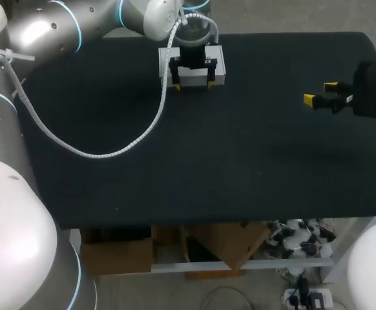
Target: Assemble the packaging by folding the flat box into shape, placing the metal phone stand inside, and closing the box properly
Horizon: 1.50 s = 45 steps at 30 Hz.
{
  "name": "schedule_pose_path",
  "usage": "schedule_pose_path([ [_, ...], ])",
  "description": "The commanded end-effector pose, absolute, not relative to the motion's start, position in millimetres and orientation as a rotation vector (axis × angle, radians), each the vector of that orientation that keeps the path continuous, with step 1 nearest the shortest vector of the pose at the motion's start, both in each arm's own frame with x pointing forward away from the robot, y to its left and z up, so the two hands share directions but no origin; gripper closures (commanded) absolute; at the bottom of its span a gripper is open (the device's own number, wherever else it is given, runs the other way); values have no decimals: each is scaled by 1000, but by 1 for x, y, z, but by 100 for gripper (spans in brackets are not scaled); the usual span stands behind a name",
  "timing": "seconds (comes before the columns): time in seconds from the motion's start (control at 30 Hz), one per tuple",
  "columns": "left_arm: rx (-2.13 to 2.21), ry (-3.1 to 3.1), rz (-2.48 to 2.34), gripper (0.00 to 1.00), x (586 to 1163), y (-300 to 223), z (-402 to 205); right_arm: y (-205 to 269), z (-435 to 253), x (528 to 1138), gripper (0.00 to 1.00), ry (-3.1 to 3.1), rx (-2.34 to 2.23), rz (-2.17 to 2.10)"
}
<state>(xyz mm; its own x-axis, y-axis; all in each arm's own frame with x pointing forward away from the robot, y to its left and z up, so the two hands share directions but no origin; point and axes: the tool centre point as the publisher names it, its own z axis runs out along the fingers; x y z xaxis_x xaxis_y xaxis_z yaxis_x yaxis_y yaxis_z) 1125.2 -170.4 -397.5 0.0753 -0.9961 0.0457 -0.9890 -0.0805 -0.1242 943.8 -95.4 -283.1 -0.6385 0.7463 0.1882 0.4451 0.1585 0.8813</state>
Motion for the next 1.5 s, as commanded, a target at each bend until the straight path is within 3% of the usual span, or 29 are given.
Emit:
schedule_pose_path([
  [0.03,-2284,2114,-132,0,1141,-171,-401,-96,-283,943,0,2147,1145,1477],
  [0.27,-2273,2139,-186,0,1134,-166,-391,-96,-283,943,0,2147,1145,1477],
  [0.87,-2045,2258,-697,0,1024,-135,-344,-96,-283,943,0,2147,1145,1477],
  [1.5,-1739,2351,-1178,0,1025,-151,-320,-96,-283,943,0,2147,1145,1477],
])
